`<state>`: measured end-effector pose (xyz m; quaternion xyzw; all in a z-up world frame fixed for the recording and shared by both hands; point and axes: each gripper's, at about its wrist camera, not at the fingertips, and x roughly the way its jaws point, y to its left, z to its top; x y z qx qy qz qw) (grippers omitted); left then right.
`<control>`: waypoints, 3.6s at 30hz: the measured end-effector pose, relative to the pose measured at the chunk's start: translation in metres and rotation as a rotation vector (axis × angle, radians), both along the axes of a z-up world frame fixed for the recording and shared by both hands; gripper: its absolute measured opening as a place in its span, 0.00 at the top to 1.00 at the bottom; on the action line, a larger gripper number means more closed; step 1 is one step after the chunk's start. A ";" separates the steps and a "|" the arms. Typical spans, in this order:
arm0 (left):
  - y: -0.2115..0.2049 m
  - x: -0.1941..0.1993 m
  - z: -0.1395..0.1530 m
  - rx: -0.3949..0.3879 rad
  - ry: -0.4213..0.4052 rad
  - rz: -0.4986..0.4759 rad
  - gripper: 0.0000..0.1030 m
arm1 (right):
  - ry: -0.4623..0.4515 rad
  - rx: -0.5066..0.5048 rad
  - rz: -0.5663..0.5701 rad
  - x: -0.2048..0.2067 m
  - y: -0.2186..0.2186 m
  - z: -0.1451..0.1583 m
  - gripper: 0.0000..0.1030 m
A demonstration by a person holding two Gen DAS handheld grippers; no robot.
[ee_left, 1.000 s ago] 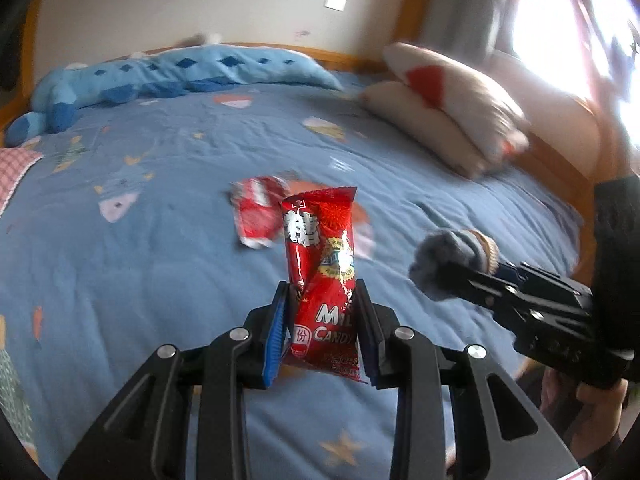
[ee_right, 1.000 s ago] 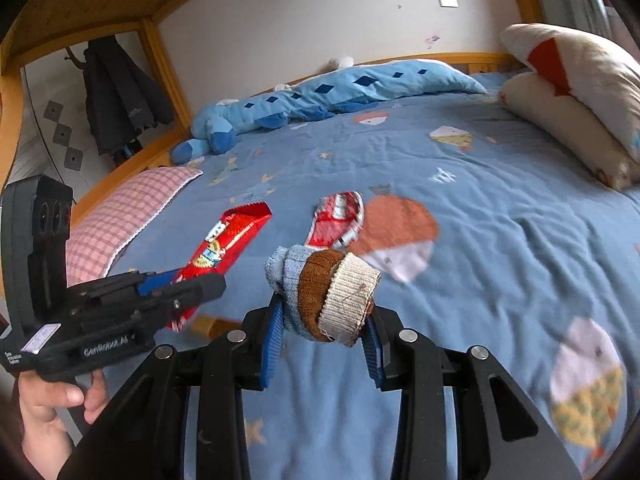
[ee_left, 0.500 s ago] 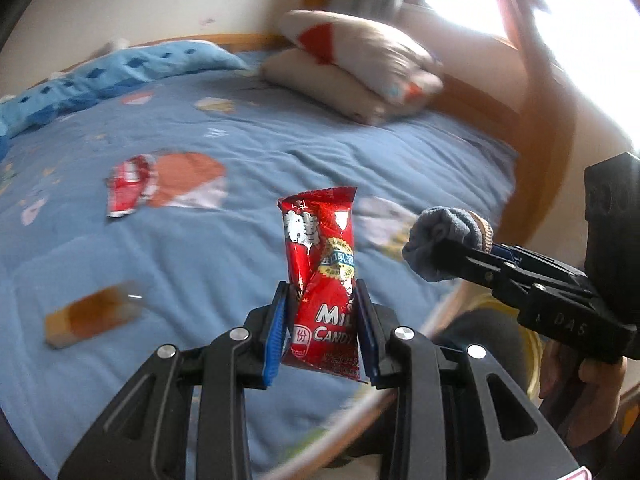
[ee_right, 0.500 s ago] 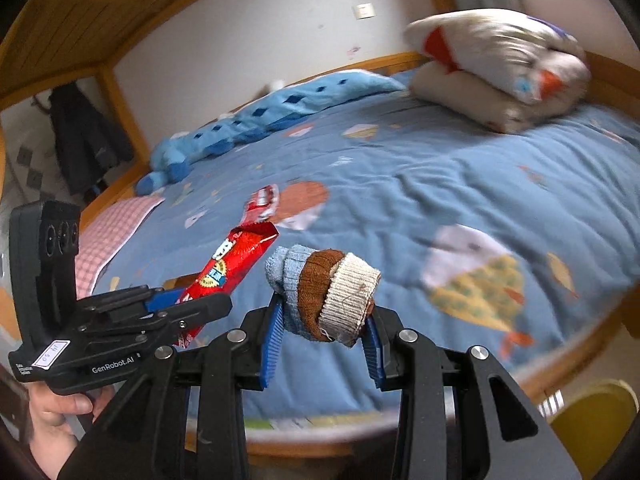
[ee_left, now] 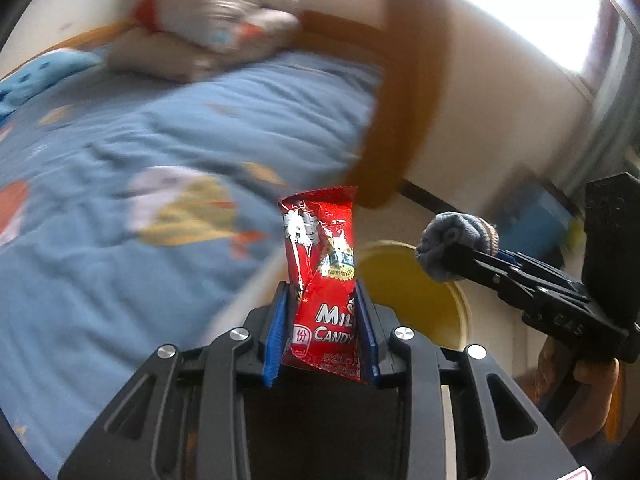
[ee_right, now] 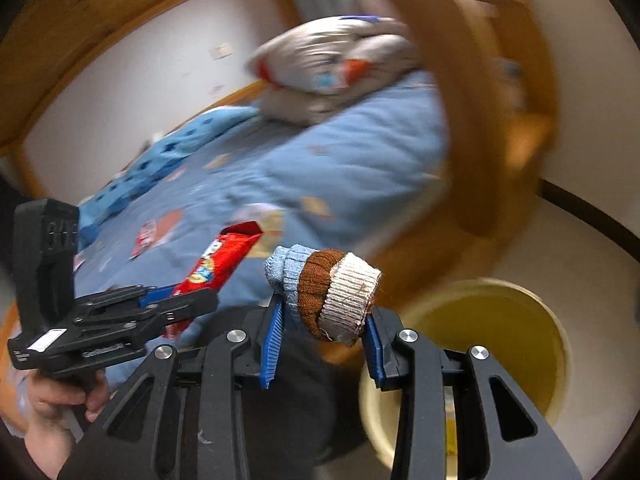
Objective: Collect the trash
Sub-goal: 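Carry the candy wrapper and sock to the yellow bucket and release both, then swing both open tools back over the bed toward the amber bottle, then grasp the amber bottle with the left tool, then grasp the red chip bag with the right tool while the left tool holds the bottle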
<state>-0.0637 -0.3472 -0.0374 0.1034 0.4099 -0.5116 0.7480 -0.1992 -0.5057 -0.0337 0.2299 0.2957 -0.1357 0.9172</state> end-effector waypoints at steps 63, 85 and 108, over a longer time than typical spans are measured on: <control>0.286 0.131 -0.001 0.117 -0.364 0.529 0.04 | -0.035 0.030 0.588 0.191 0.200 -0.001 0.20; 0.319 0.210 -0.046 0.168 -0.187 0.287 0.42 | 0.055 0.050 0.697 0.268 0.267 -0.015 0.20; 0.353 0.229 -0.030 -0.062 -0.047 0.640 0.68 | 0.073 0.058 0.716 0.318 0.287 -0.020 0.24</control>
